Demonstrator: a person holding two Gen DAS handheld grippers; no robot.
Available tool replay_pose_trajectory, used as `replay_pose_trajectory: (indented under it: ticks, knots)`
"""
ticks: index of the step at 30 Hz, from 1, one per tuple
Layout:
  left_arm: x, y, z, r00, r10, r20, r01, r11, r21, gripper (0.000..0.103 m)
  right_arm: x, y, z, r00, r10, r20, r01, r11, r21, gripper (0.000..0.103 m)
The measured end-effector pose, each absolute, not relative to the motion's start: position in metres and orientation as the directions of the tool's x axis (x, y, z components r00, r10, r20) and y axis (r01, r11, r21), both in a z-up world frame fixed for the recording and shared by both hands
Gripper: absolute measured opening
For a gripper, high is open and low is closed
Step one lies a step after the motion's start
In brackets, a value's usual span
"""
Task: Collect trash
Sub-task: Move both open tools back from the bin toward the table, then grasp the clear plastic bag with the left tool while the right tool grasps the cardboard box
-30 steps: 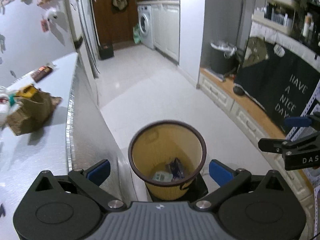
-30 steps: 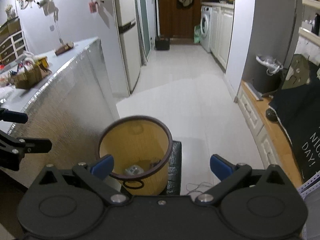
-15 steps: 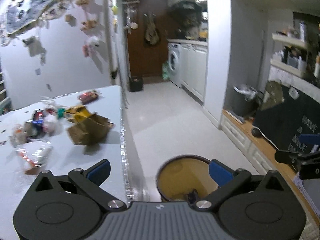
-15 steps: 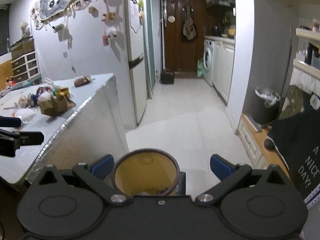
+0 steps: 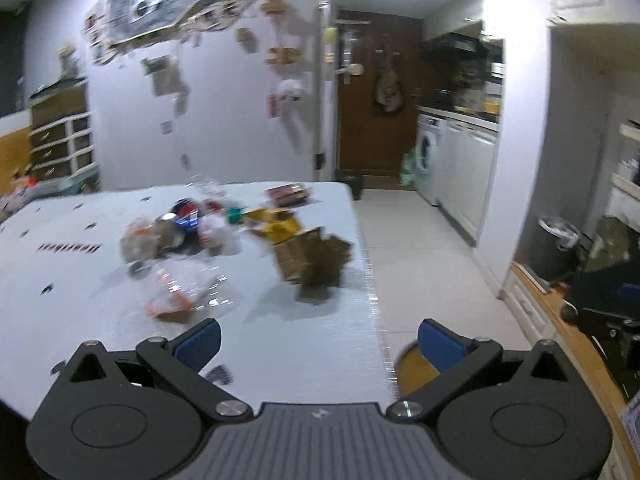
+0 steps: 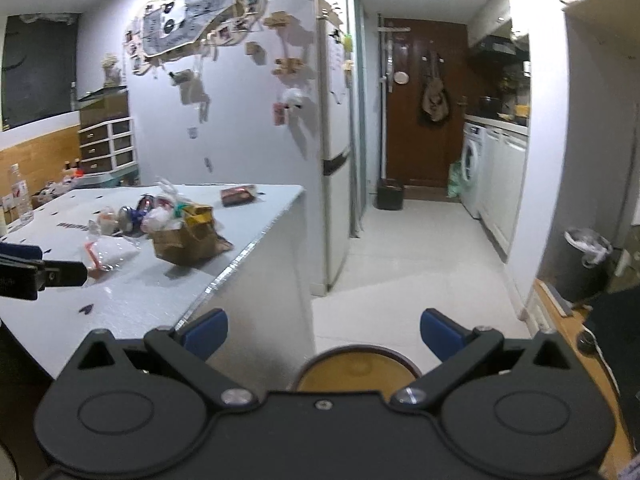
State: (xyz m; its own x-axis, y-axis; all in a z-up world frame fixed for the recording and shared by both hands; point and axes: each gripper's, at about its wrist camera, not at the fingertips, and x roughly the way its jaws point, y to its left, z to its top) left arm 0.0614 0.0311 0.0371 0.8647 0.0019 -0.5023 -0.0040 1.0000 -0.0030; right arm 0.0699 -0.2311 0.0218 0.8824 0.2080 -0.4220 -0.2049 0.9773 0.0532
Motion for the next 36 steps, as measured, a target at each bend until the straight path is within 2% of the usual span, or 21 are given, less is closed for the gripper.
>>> replay_pose_trajectory:
  ticks: [7, 14, 19, 23, 28, 29, 31, 32, 36]
  knots:
    - [0.074, 0.081, 0.028, 0.855, 0.072, -0.514, -0.109, 0.993, -0.043, 0.103, 0.103, -0.192, 0.018, 0.863, 0.291, -0.413, -0.292, 0.954, 0.061, 0.103]
    - [0.092, 0.122, 0.021, 0.871, 0.118, -0.476, -0.189, 0.976, -0.104, 0.103, 0.145, -0.159, 0.01, 0.844, 0.351, -0.405, -0.353, 0.933, 0.072, 0.103]
    - [0.109, 0.146, 0.017, 0.895, 0.11, -0.432, -0.191, 0.97, -0.147, 0.103, 0.179, -0.142, 0.002, 0.82, 0.415, -0.394, -0.404, 0.908, 0.113, 0.103]
    - [0.127, 0.159, 0.014, 0.898, 0.092, -0.431, -0.177, 0.971, -0.161, 0.103, 0.205, -0.124, -0.007, 0.816, 0.465, -0.343, -0.455, 0.883, 0.114, 0.103]
    - [0.148, 0.18, 0.006, 0.912, 0.056, -0.405, -0.165, 0.957, -0.24, 0.103, 0.242, -0.102, -0.013, 0.793, 0.496, -0.353, -0.483, 0.866, 0.131, 0.103]
    - [0.152, 0.183, 0.004, 0.915, 0.047, -0.4, -0.162, 0.952, -0.258, 0.102, 0.251, -0.097, -0.015, 0.784, 0.505, -0.363, -0.49, 0.861, 0.14, 0.102]
    - [0.161, 0.192, -0.001, 0.918, 0.027, -0.397, -0.158, 0.94, -0.302, 0.099, 0.264, -0.09, -0.02, 0.769, 0.525, -0.365, -0.507, 0.848, 0.152, 0.094]
    - [0.165, 0.197, -0.004, 0.917, 0.016, -0.398, -0.158, 0.932, -0.325, 0.094, 0.269, -0.087, -0.021, 0.767, 0.53, -0.363, -0.513, 0.845, 0.151, 0.092]
    - [0.179, 0.215, -0.021, 0.906, -0.024, -0.422, -0.171, 0.892, -0.418, 0.088, 0.29, -0.076, -0.029, 0.758, 0.542, -0.364, -0.532, 0.836, 0.138, 0.087]
